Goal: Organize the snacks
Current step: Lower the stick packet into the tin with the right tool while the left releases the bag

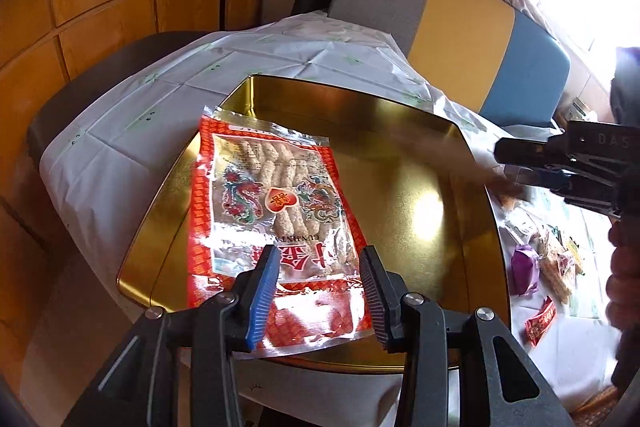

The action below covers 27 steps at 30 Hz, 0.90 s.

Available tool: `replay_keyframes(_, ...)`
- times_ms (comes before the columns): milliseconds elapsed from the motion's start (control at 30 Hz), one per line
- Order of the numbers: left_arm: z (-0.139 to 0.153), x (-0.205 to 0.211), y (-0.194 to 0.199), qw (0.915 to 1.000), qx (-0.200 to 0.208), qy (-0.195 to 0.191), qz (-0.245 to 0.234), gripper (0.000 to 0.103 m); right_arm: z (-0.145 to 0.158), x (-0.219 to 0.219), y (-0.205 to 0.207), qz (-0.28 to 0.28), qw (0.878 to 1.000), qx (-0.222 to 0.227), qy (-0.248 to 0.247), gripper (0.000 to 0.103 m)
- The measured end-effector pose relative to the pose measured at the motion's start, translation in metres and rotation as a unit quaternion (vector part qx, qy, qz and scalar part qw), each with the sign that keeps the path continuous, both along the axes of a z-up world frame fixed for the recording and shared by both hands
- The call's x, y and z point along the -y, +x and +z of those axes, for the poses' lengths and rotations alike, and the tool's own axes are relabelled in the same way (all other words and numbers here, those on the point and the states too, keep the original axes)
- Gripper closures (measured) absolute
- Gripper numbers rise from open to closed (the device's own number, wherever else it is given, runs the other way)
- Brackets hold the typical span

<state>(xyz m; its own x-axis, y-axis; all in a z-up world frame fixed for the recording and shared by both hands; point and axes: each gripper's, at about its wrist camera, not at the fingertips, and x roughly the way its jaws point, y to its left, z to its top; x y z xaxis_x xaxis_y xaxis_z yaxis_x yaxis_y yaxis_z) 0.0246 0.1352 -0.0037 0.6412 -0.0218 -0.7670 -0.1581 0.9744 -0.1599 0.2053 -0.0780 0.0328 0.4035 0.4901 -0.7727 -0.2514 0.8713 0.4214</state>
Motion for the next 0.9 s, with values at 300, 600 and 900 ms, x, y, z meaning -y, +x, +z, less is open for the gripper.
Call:
replay_keyframes(300, -0.005, -0.002, 0.0, 1.0, -0.002, 0.008, 0.005, 0.057, -0.016, -0.027, -0.021, 0.05, 0.998, 0.006, -0.032, 0.069)
replay_keyframes(600, 0.001, 0.013, 0.0, 0.9997, 0.007, 0.017, -0.018, 0.052, -0.015, -0.004, -0.058, 0.061, 0.992, 0.067, -0.089, 0.066)
replay_keyframes(900, 0.008, 0.048, 0.001, 0.9967, 0.013, 0.041, -0.069, 0.043, -0.014, 0.05, -0.089, 0.049, 0.985, 0.096, -0.137, 0.065)
